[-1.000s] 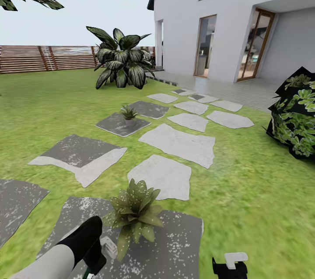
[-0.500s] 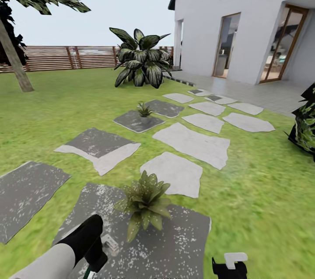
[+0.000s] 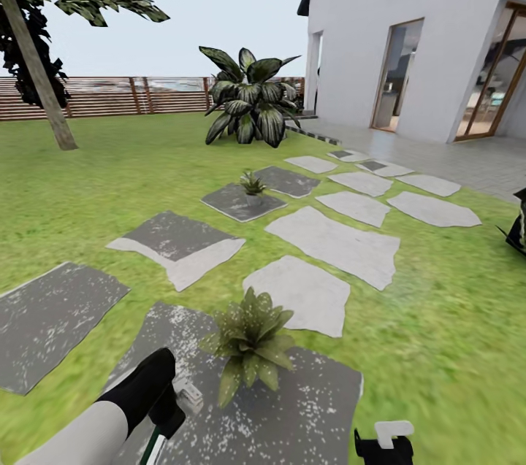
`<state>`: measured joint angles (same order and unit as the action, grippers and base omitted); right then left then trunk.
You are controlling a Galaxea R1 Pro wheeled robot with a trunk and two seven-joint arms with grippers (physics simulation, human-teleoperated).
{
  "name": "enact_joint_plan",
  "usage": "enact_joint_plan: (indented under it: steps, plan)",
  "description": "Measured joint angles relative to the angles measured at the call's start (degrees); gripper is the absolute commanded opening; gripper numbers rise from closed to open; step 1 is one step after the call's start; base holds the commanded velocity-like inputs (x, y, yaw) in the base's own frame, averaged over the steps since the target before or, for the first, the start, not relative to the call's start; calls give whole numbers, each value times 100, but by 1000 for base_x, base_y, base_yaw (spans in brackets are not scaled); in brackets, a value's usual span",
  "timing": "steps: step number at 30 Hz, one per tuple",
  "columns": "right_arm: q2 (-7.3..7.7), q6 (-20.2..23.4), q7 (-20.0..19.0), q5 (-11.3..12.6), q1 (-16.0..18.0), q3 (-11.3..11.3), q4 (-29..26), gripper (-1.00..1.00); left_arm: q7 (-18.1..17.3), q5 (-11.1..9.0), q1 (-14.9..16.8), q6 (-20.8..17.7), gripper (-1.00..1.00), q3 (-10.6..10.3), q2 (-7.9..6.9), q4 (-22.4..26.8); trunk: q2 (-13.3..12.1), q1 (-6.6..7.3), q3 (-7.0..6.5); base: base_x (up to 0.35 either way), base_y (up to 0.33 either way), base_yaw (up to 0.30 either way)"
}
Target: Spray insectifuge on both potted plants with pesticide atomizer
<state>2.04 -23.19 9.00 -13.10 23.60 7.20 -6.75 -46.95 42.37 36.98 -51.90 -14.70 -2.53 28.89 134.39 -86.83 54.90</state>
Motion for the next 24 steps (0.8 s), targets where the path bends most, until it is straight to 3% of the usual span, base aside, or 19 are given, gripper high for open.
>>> enact_joint_plan:
  steps: [6,11,19,24]
  plan:
    - [0,-1,1,1,0,0,0,100,9,-1,0,7,-100,2,3,6,0,-1,0,146,-214,1]
    - [-6,0,0,0,1,-1,2,100,9,1,7,-3,-100,-2,2,11,0,-5,0,-173,-209,179]
    - [-9,1,-1,0,1,1,1,100,-2,10,39,-30,-100,-6,-39,333,0,-2,0,-37,-25,266]
    - [-3,1,-1,0,0,0,0,100,-13,-6,64,-51,-100,-7,-6,368,0,-2,0,22,-32,80]
